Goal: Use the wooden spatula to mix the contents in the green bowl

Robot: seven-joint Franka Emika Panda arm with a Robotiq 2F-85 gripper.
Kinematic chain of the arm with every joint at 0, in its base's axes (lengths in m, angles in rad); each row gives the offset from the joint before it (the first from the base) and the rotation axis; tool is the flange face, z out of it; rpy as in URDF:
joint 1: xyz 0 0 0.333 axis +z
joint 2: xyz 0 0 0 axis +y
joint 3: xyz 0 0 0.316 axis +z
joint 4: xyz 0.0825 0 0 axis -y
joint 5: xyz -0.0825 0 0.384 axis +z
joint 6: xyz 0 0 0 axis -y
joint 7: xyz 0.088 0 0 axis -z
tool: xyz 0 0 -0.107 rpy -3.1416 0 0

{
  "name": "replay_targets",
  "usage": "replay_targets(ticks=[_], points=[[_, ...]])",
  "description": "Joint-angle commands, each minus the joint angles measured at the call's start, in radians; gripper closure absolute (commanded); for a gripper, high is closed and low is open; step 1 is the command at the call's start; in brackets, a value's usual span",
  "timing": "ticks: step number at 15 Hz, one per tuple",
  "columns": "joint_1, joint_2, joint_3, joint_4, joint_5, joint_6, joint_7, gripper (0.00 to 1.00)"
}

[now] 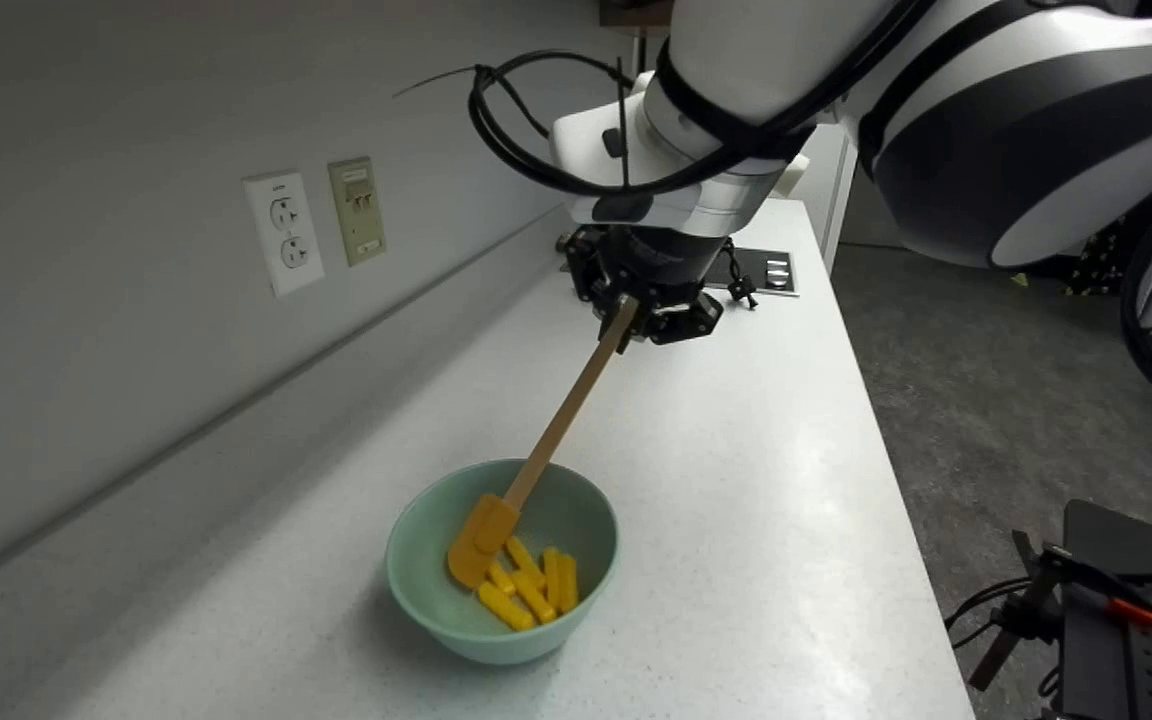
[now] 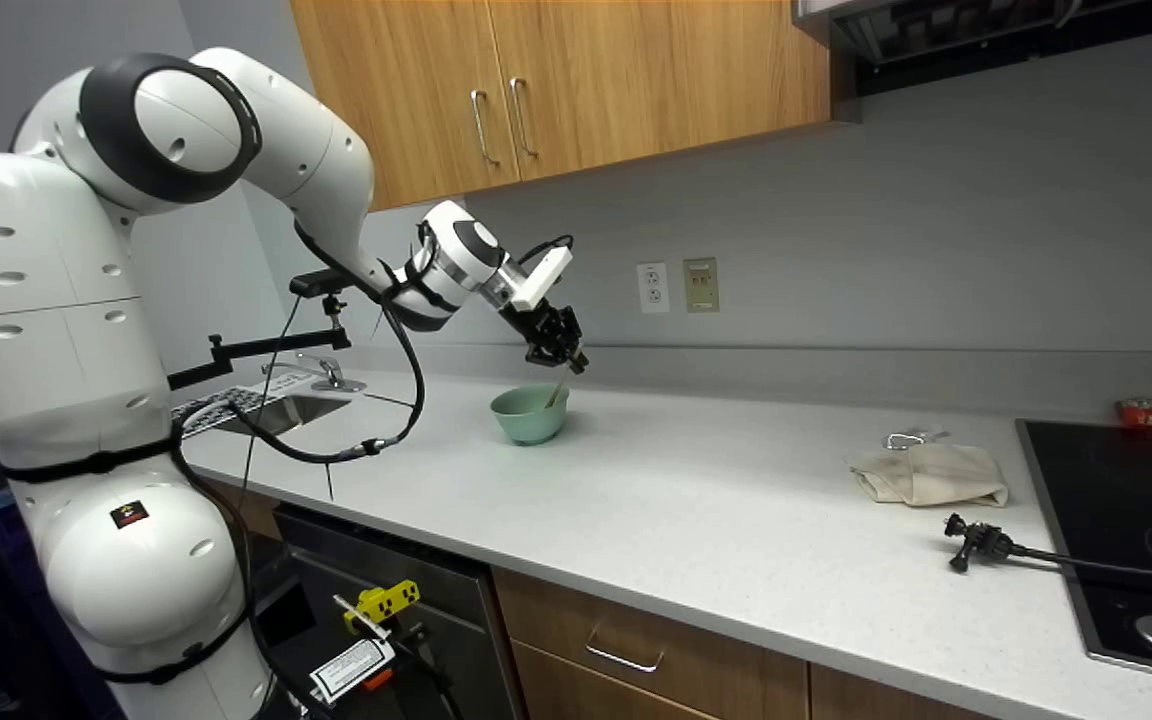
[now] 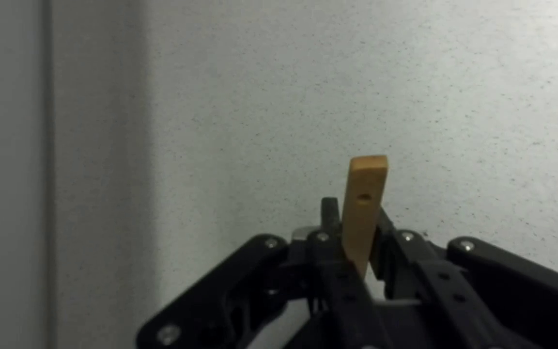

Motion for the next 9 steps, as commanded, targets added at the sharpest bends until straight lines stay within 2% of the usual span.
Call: replay_targets(ticks=[1,4,9], points=[[-0.020,-0.015,0.000,-0.002,-0.145,0.114,0.068,0.96],[-0.028,-0.024,0.005,-0.001,-0.161,0.161,0.054,0.96],[-0.027,-0.042,0.022,-0.041,-0.038,0.092,-0.053,0.96]])
